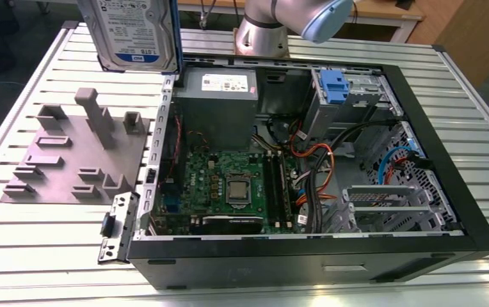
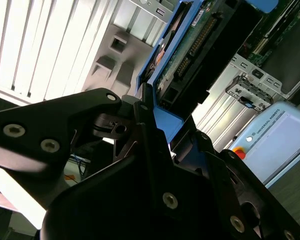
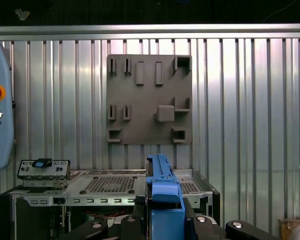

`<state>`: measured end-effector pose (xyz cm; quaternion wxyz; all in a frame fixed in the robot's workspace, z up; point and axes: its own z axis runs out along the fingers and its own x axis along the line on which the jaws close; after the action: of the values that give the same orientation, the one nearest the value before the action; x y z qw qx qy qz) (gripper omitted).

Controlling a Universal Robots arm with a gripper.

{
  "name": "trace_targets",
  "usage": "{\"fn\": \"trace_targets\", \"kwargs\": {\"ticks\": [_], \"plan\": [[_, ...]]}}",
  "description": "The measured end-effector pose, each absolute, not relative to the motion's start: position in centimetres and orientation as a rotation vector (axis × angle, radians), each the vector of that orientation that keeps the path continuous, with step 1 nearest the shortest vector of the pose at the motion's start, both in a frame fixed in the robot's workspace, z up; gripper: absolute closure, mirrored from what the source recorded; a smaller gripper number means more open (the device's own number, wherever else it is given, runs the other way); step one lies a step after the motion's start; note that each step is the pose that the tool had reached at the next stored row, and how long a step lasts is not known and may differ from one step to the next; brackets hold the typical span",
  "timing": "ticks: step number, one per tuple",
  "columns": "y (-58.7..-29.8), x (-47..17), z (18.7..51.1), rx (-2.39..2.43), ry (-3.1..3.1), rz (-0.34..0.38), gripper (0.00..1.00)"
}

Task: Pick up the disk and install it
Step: 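Pick up the disk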

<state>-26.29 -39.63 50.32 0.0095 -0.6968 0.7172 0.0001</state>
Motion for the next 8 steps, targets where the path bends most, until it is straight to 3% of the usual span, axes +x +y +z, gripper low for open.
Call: {"fn": "trace_targets", "kwargs": {"ticks": [8], "plan": [[-39.63,-26.04,50.32,-2.176,2.240,0.000,0.64]]}}
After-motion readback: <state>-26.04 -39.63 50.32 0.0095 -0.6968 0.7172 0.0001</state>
